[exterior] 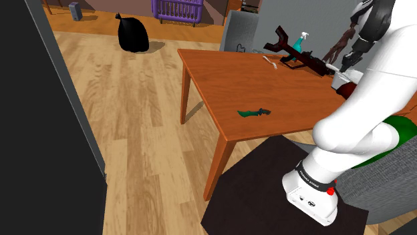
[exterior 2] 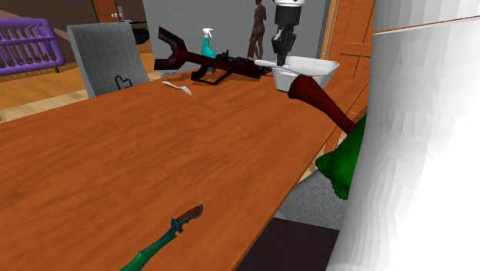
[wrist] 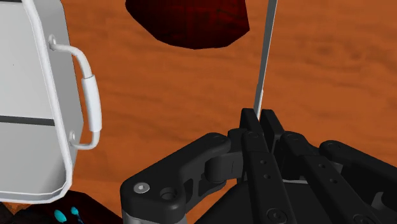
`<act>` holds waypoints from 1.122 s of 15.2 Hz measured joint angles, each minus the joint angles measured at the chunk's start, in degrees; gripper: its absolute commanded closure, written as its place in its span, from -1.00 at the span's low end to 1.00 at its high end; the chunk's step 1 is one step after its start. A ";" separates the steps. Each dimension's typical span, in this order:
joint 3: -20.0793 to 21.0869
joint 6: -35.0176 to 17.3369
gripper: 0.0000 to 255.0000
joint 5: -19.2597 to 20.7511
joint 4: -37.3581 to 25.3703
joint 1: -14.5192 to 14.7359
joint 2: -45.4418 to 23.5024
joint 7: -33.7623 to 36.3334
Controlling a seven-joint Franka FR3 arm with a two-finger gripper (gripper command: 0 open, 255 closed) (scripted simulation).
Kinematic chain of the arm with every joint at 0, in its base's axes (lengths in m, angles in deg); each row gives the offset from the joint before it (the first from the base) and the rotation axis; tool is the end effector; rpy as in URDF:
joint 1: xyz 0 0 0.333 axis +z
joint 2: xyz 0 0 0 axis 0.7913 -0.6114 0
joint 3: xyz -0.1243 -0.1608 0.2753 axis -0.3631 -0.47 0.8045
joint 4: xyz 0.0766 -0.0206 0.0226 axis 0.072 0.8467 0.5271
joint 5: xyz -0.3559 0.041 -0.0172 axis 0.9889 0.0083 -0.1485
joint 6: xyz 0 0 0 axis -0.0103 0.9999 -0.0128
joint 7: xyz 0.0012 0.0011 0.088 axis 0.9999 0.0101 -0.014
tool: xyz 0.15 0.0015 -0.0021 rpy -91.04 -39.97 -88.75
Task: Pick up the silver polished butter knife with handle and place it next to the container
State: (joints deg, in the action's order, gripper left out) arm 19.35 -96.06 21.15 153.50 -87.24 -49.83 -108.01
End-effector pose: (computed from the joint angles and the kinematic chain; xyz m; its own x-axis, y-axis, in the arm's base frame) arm 0.1826 -0.5648 0.5118 0.9219 -0.3840 0.0520 -0.3847 -0.9230 0.0028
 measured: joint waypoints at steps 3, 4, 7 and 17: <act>0.08 -2.54 1.00 -0.04 2.67 0.25 0.11 -0.22; 0.11 -3.24 1.00 0.01 3.45 0.38 0.23 -0.19; 0.27 -5.30 1.00 -0.39 5.21 0.40 -0.19 -0.50; 1.03 -12.28 1.00 -2.45 10.68 0.12 -2.26 -2.06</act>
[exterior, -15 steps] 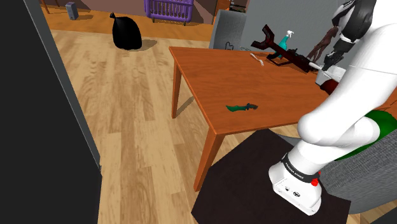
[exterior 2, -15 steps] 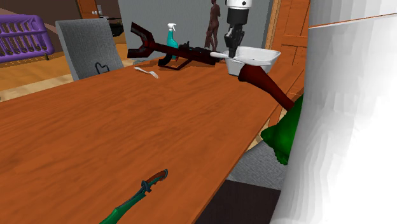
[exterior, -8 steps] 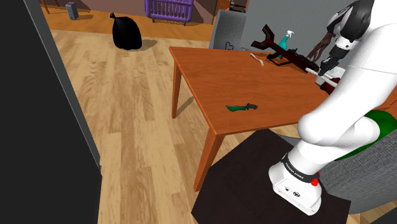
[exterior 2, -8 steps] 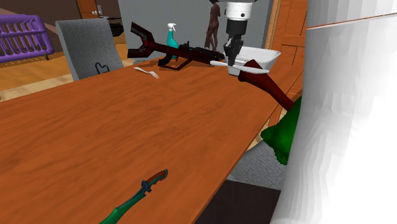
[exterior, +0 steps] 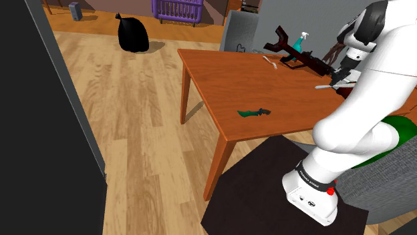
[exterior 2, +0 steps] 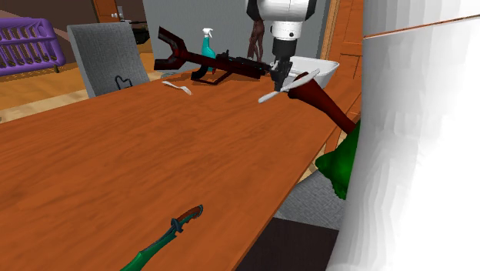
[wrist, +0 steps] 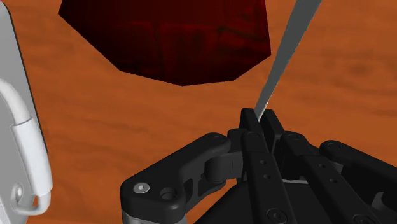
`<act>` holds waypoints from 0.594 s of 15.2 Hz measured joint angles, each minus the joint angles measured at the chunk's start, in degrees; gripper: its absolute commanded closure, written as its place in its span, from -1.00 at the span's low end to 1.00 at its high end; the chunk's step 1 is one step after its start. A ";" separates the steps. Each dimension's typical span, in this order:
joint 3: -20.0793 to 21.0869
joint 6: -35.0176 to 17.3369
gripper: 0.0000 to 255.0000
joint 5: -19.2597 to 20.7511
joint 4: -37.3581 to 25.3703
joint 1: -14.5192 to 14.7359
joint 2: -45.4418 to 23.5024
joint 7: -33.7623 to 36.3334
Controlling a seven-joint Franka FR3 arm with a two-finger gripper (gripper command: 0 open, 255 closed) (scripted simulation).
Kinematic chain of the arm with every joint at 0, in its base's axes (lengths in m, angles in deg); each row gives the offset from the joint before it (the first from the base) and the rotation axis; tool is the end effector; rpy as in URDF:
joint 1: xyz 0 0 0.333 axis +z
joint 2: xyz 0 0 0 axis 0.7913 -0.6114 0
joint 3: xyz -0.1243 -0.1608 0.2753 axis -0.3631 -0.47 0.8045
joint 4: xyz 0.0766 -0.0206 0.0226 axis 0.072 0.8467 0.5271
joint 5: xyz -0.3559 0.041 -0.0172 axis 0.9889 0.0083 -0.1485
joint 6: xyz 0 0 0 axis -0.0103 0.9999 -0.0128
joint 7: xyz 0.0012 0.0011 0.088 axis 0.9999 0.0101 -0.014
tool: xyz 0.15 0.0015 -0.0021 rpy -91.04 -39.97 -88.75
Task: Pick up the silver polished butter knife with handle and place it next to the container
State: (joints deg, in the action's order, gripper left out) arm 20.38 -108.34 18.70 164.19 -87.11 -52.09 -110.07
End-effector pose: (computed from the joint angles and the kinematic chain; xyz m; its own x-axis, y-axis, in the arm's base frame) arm 0.1851 -0.5665 0.4288 0.9222 -0.3830 0.0534 -0.3837 -0.9234 0.0032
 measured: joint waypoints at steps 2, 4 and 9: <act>0.20 -1.22 1.00 -0.56 0.81 -0.19 -0.62 -0.43; 0.41 -2.81 1.00 -1.17 1.70 -0.22 -1.06 -0.68; 1.15 -5.82 1.00 -2.92 3.24 -0.75 -2.80 -1.96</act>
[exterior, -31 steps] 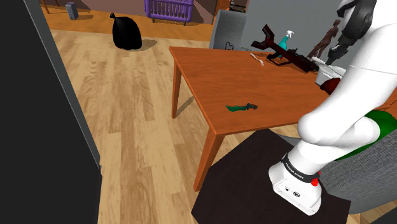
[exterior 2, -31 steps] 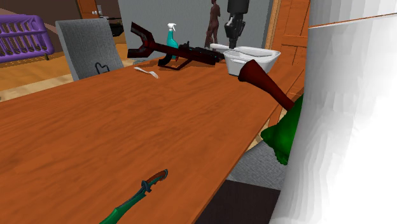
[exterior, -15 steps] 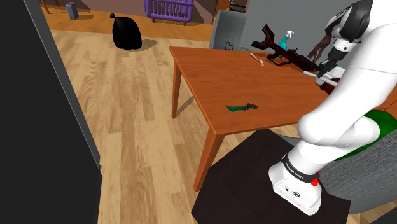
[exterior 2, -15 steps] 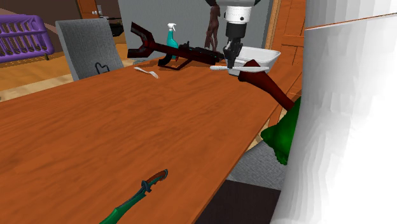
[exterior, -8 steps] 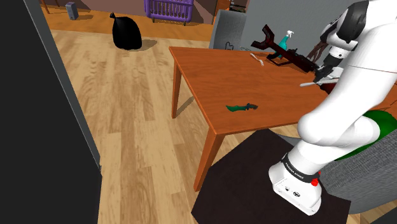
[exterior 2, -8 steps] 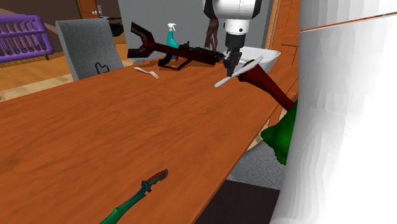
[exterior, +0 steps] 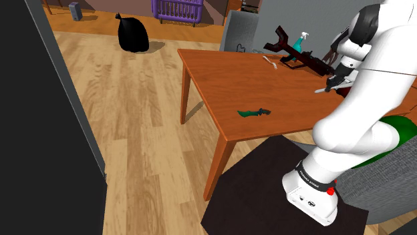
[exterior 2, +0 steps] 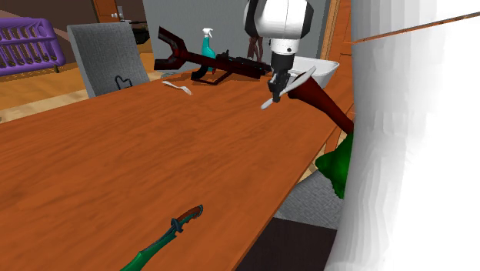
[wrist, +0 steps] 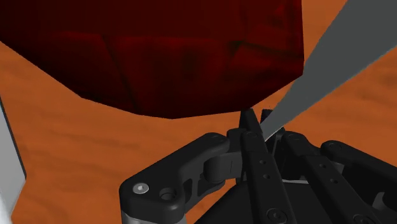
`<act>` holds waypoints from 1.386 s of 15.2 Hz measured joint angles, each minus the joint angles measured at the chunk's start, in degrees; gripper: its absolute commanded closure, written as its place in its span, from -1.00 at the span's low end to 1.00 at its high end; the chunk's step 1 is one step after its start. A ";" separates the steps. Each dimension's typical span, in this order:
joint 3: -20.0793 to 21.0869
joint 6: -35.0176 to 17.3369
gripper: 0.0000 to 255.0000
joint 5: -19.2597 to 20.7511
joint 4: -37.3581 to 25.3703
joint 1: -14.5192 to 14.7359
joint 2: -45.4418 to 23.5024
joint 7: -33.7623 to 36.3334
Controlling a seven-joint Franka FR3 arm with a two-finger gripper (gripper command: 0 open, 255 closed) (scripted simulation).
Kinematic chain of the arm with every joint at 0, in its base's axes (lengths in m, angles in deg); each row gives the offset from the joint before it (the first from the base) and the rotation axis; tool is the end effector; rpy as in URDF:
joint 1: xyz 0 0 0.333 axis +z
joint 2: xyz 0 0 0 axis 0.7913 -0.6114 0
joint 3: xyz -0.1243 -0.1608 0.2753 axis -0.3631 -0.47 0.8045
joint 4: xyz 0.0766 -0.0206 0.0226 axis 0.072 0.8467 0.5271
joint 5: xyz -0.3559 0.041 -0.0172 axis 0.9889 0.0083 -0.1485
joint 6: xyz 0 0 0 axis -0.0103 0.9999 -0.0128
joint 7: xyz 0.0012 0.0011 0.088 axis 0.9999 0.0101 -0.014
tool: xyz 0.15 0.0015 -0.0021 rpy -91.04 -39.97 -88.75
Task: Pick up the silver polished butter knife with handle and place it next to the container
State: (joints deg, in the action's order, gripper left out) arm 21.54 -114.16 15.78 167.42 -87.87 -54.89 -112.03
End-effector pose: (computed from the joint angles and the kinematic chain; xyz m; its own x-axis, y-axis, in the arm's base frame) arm 0.1893 -0.5706 0.3885 0.9223 -0.3813 0.0627 -0.3826 -0.9239 0.0091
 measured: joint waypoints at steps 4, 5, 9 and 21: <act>0.38 -1.72 1.00 -0.86 1.04 -0.24 -0.79 -0.69; 0.38 -1.66 1.00 -0.84 0.99 -0.23 -0.87 -0.61; 0.42 -1.83 -1.00 -0.95 1.05 -0.27 -0.96 -0.72; -1.06 3.78 -1.00 2.19 -1.63 0.54 2.09 1.18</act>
State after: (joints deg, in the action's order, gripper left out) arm 20.48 -110.38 17.97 165.80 -87.33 -52.80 -110.85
